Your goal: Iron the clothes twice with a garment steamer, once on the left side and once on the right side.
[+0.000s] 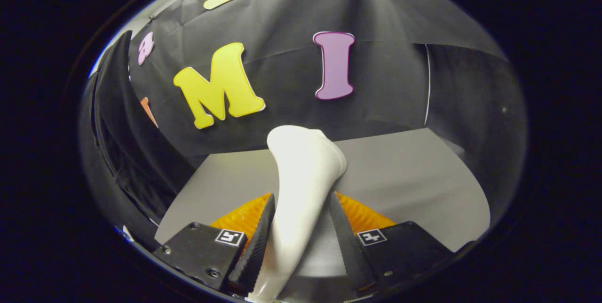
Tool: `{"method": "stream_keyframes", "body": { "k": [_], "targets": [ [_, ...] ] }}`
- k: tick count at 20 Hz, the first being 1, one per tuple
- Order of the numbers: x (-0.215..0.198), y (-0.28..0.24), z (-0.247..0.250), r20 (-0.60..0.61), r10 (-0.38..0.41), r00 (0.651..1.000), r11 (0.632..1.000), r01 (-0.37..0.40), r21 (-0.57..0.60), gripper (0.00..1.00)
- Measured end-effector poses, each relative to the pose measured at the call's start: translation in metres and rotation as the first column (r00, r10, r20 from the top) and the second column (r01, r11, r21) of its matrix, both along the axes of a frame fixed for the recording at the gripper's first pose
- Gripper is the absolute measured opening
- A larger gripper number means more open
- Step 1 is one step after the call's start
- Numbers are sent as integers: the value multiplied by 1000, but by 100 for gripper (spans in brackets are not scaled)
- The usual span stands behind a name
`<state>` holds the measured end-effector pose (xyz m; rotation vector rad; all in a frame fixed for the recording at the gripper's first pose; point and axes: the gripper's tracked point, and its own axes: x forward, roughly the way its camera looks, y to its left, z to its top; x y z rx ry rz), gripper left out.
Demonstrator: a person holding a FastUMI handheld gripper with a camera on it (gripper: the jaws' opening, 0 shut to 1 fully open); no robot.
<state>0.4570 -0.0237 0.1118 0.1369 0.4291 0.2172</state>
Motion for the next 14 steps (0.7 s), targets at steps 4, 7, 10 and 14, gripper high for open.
{"method": "stream_keyframes", "body": {
  "k": [4, 7, 10, 14],
  "targets": [
    [1, 3, -1, -32, -34, 999, 999, 33, -19, 66],
    [2, 5, -2, -78, -52, 996, 999, 52, 0, 61],
    [1, 11, 1, -100, -48, 994, 997, 54, 57, 52],
    [-8, 12, 17, -51, -44, 998, 997, 47, 69, 45]
  ]
}}
